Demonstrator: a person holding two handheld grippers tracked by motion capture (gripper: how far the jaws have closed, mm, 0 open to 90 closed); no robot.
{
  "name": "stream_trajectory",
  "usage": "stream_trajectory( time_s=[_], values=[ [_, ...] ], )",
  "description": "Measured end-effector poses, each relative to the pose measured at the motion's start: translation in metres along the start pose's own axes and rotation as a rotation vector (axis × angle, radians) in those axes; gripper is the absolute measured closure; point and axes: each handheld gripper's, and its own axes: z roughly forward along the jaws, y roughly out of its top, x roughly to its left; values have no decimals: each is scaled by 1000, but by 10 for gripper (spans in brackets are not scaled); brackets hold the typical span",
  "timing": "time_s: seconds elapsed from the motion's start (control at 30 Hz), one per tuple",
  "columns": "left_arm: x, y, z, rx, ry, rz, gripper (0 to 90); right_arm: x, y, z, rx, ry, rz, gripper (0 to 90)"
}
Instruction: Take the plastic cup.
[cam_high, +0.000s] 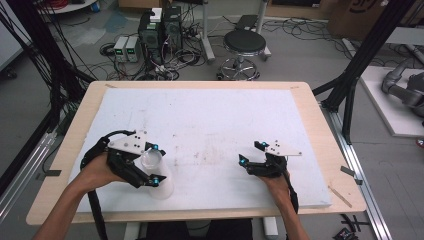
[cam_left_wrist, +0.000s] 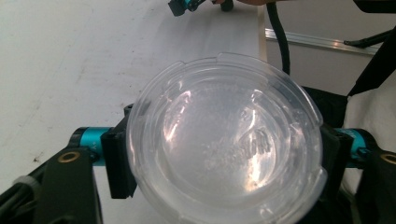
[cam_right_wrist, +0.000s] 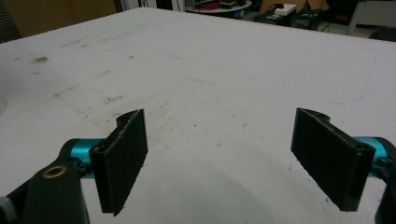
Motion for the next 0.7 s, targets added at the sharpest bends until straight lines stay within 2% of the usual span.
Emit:
stream_trajectory(
  time_s=[0.3,0.7],
  values=[
    [1,0,0,0,-5,-2,339,0,0,0,-1,0,-2,185],
    [1,4,-2,3,-4,0,357,0,0,0,0,2,-1,186]
  ],
)
